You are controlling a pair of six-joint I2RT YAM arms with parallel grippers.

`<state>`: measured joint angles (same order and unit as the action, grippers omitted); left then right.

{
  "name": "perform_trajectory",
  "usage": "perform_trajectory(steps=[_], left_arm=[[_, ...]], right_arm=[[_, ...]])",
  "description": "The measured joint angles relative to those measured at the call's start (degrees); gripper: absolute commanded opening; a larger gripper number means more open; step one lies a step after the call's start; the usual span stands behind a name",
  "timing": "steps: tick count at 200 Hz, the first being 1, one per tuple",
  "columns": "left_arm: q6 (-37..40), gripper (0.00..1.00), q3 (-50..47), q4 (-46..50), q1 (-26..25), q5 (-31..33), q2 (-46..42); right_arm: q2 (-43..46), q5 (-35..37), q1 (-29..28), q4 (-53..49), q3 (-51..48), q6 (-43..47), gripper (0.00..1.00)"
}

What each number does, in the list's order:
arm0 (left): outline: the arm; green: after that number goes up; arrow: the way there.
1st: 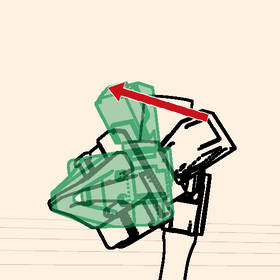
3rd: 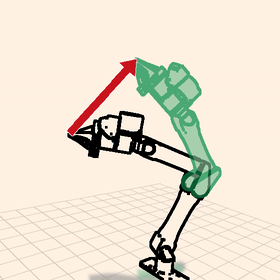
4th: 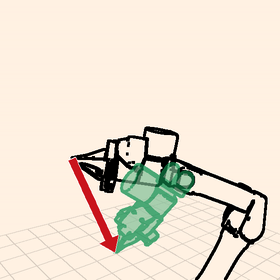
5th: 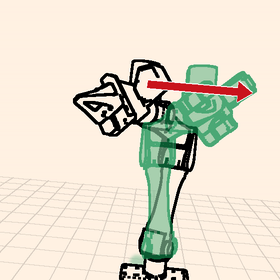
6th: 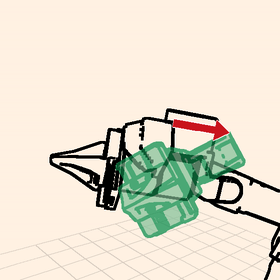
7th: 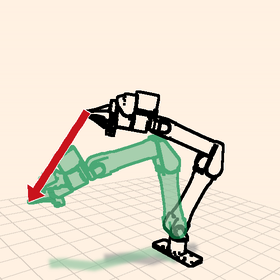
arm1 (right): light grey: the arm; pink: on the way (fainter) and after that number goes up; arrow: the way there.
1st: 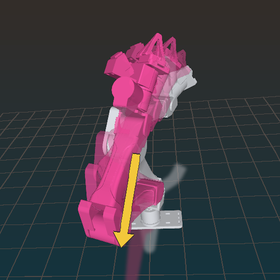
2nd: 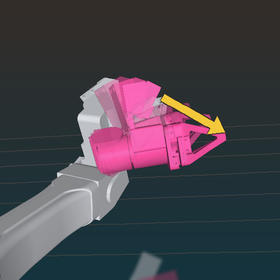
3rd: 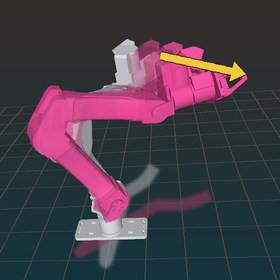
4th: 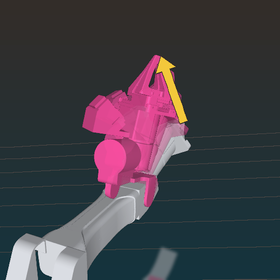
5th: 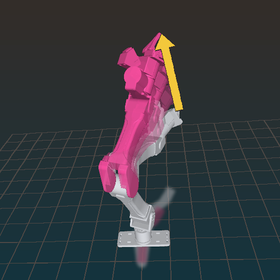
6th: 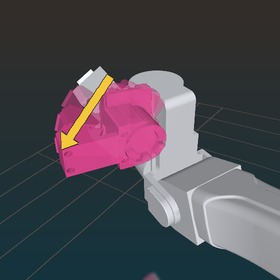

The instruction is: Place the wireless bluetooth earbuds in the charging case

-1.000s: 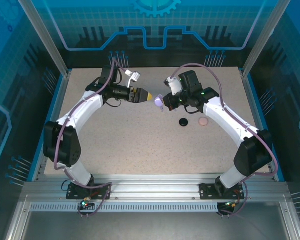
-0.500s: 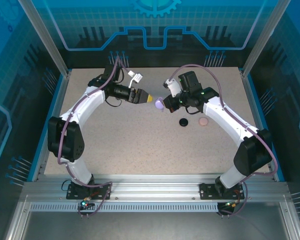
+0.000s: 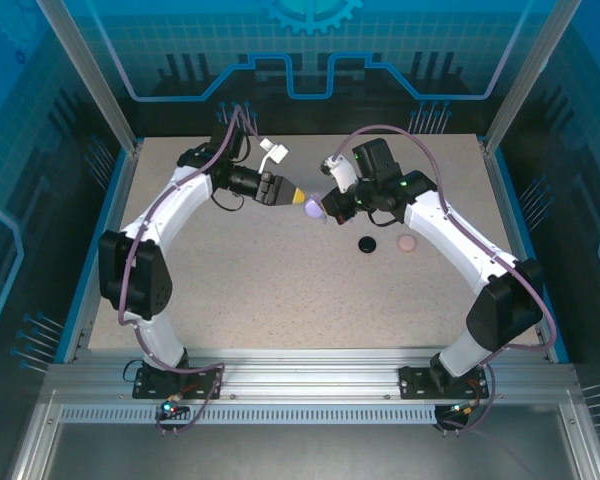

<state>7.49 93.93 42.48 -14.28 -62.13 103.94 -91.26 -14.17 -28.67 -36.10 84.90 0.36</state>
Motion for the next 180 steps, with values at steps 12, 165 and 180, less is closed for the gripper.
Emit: perform_trajectory(steps=[12,165,180], left_arm=[[1.0,0.77,0.9,1.4,-0.5,-0.4,1.0],[6.4,0.5,1.9,8.6,-2.6,-2.3,2.2],[6.4,0.49,1.9,8.6,-2.6,-2.3,2.2]], right_arm=[[0.0,0.0,-0.4,-0.3,0.5,0.2,0.0],[-1.7,0.0,-2.2,-2.5,3.7,1.2,0.0],[-1.8,0.0,-2.2,-2.5,3.7,1.2,0.0]])
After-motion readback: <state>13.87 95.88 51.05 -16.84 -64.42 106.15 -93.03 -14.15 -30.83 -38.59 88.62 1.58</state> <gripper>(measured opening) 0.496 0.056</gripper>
